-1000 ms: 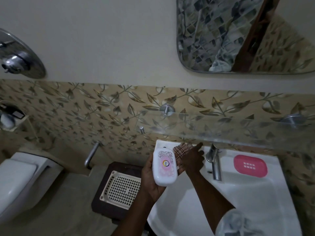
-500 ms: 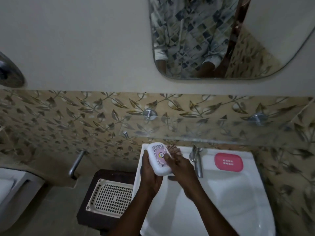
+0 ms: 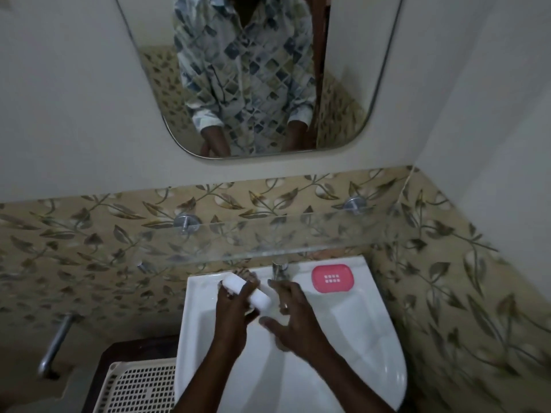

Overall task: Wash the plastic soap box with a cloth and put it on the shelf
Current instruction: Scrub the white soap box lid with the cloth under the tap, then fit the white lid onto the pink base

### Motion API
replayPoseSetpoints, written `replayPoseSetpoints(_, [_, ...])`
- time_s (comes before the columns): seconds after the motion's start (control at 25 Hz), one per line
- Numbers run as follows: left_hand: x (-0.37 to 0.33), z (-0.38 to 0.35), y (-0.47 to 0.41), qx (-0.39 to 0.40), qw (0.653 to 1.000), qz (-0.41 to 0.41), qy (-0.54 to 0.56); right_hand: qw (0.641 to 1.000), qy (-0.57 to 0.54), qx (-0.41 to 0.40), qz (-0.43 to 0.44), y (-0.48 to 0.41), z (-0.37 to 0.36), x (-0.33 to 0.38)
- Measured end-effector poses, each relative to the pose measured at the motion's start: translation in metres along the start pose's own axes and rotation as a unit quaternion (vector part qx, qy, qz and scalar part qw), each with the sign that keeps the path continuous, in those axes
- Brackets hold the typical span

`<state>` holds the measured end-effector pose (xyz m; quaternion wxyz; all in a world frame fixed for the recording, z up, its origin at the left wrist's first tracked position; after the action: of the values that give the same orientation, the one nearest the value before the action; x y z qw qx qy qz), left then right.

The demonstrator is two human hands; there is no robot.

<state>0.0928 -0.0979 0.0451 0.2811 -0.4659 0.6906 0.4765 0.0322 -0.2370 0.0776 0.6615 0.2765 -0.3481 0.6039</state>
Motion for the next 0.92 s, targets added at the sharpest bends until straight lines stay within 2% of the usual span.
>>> replayPoseSetpoints(0.04, [-0.004,0.002,-0.003,-0.004,1.000,-0.005,0.011,0.996,-0.044,-0.070,-0.043,-0.006,0.017,-0.023])
replayPoseSetpoints(0.08, [-0.008,0.005,-0.004,-0.003,1.000,-0.010,0.013,0.976,-0.087,-0.159,-0.120,-0.007,0.036,-0.057])
replayPoseSetpoints(0.12, [-0.011,0.007,-0.003,0.000,1.000,-0.009,0.006,0.940,-0.122,-0.228,-0.224,-0.005,0.049,-0.097])
replayPoseSetpoints(0.16, [-0.010,0.010,-0.003,0.004,1.000,-0.003,-0.007,0.892,-0.156,-0.257,-0.338,-0.002,0.052,-0.136])
replayPoseSetpoints(0.2, [-0.008,0.014,-0.003,0.009,1.000,0.003,-0.018,0.845,-0.187,-0.253,-0.433,0.000,0.048,-0.168])
replayPoseSetpoints(0.24, [-0.006,0.017,-0.002,0.020,1.000,0.011,-0.022,0.813,-0.210,-0.231,-0.492,0.001,0.043,-0.187])
replayPoseSetpoints(0.32, [0.000,0.024,0.000,0.043,0.998,0.026,-0.022,0.785,-0.245,-0.218,-0.525,-0.010,0.037,-0.209])
replayPoseSetpoints(0.56, [0.011,0.050,0.007,0.046,0.998,0.038,-0.018,0.771,-0.267,-0.247,-0.523,-0.011,0.040,-0.223])
replayPoseSetpoints(0.64, [0.010,0.054,0.007,0.034,0.998,0.047,-0.008,0.778,-0.275,-0.250,-0.506,-0.002,0.049,-0.217])
replayPoseSetpoints(0.72, [0.006,0.054,0.006,0.025,0.998,0.055,0.015,0.815,-0.260,-0.251,-0.453,0.005,0.064,-0.198])
replayPoseSetpoints(0.84, [-0.007,0.037,0.009,0.062,0.997,0.050,-0.007,0.884,-0.213,-0.238,-0.340,0.018,0.083,-0.145])
replayPoseSetpoints(0.92, [-0.018,0.020,0.015,0.087,0.995,0.045,-0.031,0.940,-0.155,-0.186,-0.240,0.021,0.082,-0.088])
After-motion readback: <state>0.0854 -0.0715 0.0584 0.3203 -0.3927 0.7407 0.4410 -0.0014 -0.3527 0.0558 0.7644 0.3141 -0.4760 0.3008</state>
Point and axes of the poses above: each hand's wrist, its own y-axis away from the middle knuckle, its own z-axis out of the back of the hand, x = y × z, the point moved 9 cm from there along -y, towards the middle knuckle, and after that the axes turned 8 degrees about y, right-handed, at the moved point
